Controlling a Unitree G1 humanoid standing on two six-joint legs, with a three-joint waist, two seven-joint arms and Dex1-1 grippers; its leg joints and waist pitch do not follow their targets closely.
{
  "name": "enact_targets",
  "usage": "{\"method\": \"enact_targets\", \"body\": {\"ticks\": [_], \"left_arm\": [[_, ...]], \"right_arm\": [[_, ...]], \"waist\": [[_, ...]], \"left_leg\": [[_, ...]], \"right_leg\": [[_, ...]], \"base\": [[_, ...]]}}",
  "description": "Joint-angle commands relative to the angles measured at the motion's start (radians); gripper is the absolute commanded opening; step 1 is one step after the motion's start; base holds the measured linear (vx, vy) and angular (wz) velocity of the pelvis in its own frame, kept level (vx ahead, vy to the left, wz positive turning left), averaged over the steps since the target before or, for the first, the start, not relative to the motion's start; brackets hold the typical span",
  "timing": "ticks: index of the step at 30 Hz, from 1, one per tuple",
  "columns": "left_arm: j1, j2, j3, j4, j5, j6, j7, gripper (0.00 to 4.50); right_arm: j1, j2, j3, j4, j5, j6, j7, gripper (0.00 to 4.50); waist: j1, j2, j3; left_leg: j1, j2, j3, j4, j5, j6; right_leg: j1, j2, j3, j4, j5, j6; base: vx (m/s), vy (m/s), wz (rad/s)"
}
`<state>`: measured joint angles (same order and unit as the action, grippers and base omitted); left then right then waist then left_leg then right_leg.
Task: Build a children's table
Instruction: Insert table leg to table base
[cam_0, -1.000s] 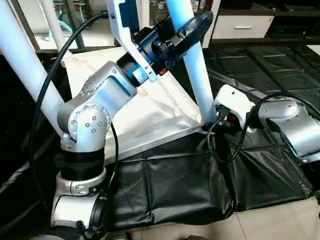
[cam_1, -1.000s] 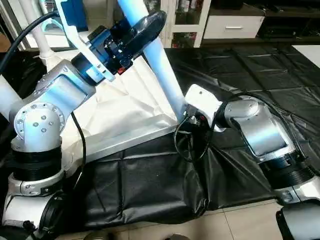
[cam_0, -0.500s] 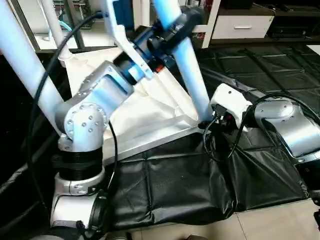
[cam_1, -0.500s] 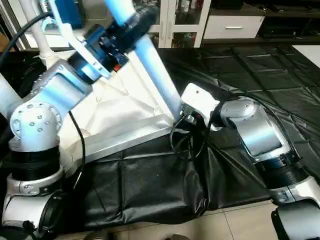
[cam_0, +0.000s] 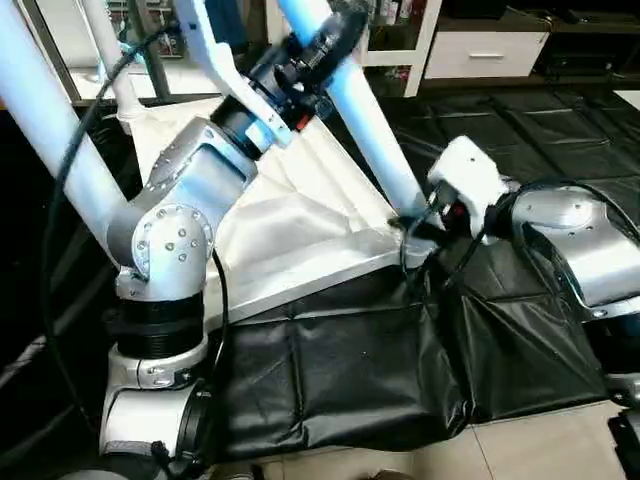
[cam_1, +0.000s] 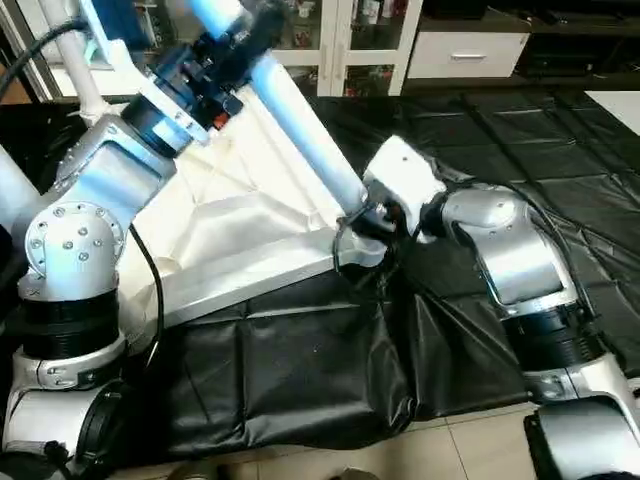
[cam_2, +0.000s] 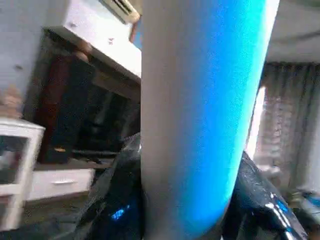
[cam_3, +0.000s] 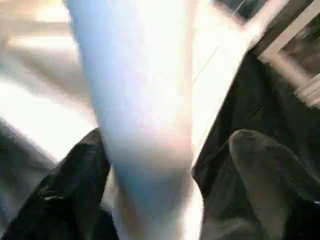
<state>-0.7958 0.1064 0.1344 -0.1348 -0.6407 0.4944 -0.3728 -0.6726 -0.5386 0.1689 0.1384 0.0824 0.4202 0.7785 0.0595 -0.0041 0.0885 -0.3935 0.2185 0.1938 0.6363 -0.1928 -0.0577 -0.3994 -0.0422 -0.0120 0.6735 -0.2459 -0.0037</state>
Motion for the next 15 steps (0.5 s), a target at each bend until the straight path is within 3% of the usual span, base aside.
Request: {"method": "enact_targets", "body": {"ticks": [1, 5, 6, 7, 11, 13, 15], "left_arm": [[-0.007, 0.014, -0.025, -0.011, 0.071, -0.063, 0.005, 1.56], [-0.001, 0.013, -0.03, -0.016, 0.111, -0.104, 0.018, 1.56], [0.0, 0.011, -0.024, -0.018, 0.117, -0.116, 0.024, 1.56], [0.002, 0.012, -0.02, -0.019, 0.125, -0.133, 0.026, 1.56], [0.003, 0.015, -0.009, -0.017, 0.118, -0.143, 0.025, 1.56], [0.007, 0.011, -0.007, -0.027, 0.104, -0.153, 0.013, 1.56], [0.008, 0.009, -0.007, -0.028, 0.102, -0.155, 0.011, 1.56]], "right_arm": [[0.004, 0.027, -0.045, 0.012, 0.004, -0.08, -0.056, 4.36], [0.035, 0.082, -0.058, -0.017, 0.014, -0.133, -0.099, 4.49], [0.045, 0.086, -0.037, -0.041, -0.054, -0.136, -0.188, 4.5], [0.053, 0.102, -0.035, -0.054, -0.045, -0.172, -0.183, 4.5], [0.063, 0.137, -0.036, -0.068, -0.014, -0.225, -0.167, 4.5], [0.063, 0.119, 0.022, -0.047, -0.102, -0.282, -0.203, 4.5], [0.063, 0.117, 0.033, -0.039, -0.122, -0.299, -0.209, 4.5]], "waist": [[-0.001, -0.017, -0.113], [0.0, -0.012, -0.114], [0.001, -0.01, -0.114], [0.002, -0.011, -0.113], [-0.001, -0.009, -0.113], [-0.002, -0.01, -0.112], [-0.003, -0.009, -0.11]], "left_leg": [[0.017, 0.003, -0.004, -0.038, 0.091, 0.078], [0.019, 0.004, -0.004, -0.038, 0.101, 0.073], [0.019, 0.004, -0.005, -0.038, 0.102, 0.071], [0.019, 0.002, -0.005, -0.038, 0.126, 0.063], [0.016, 0.001, -0.005, -0.039, 0.077, 0.057], [0.017, 0.001, -0.005, -0.039, 0.083, 0.053], [0.017, -0.001, -0.004, -0.039, 0.071, 0.048]], "right_leg": [[0.077, -0.053, 0.036, -0.047, 0.376, -0.275], [0.075, -0.052, 0.035, -0.045, 0.381, -0.27], [0.075, -0.053, 0.035, -0.044, 0.386, -0.271], [0.074, -0.05, 0.035, -0.044, 0.403, -0.265], [0.076, -0.052, 0.036, -0.045, 0.379, -0.26], [0.074, -0.051, 0.035, -0.046, 0.378, -0.256], [0.074, -0.05, 0.037, -0.048, 0.364, -0.254]], "base": [[0.0, 0.0, 0.0], [0.0, 0.0, 0.0], [0.0, 0.0, 0.0], [0.0, 0.0, 0.0], [0.0, 0.0, 0.0], [0.0, 0.0, 0.0], [0.0, 0.0, 0.0]]}}
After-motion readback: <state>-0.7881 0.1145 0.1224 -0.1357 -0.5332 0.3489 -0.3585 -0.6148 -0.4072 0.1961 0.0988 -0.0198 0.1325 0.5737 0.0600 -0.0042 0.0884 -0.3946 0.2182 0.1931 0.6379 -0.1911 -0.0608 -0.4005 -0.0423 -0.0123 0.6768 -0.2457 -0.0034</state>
